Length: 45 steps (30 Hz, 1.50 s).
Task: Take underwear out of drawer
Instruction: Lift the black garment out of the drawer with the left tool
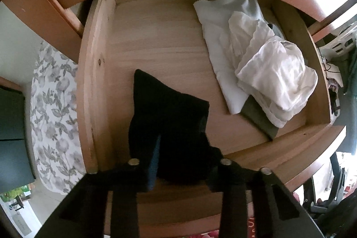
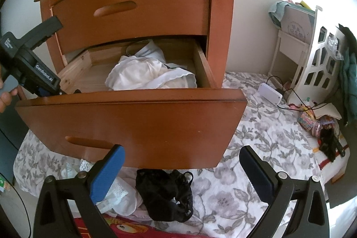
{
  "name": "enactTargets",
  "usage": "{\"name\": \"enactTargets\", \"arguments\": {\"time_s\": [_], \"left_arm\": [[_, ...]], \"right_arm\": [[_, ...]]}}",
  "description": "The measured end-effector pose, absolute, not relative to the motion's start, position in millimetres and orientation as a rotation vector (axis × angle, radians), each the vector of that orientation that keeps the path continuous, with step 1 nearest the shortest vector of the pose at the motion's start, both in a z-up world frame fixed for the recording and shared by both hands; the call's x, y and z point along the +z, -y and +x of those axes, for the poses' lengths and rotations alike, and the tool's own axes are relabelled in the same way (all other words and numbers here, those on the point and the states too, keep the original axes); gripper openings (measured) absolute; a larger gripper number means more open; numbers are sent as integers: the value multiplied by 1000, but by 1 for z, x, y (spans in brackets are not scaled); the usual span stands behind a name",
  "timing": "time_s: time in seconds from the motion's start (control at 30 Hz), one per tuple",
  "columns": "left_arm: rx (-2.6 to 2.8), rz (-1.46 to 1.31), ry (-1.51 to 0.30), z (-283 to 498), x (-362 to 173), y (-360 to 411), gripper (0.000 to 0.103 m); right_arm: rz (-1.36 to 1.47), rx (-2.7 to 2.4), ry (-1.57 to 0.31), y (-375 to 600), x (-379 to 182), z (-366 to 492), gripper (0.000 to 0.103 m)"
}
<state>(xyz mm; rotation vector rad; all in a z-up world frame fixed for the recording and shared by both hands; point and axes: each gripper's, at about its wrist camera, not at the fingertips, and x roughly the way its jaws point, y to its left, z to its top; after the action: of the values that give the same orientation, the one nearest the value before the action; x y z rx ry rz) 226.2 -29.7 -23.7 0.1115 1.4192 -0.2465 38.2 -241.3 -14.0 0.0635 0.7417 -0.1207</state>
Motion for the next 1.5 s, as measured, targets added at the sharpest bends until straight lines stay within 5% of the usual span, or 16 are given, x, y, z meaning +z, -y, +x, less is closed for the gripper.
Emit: {"name": "enactTargets", "arguments": {"time_s": [0.37,1.5], "left_arm": [[-213,13,-1316,227,-11,5,18],[-292,-472,-668,101,53,-54,15]], "right_arm": [[81,-121,-742,244,-14,37,103],[32,-149,-740,238,-13,38,103]]}}
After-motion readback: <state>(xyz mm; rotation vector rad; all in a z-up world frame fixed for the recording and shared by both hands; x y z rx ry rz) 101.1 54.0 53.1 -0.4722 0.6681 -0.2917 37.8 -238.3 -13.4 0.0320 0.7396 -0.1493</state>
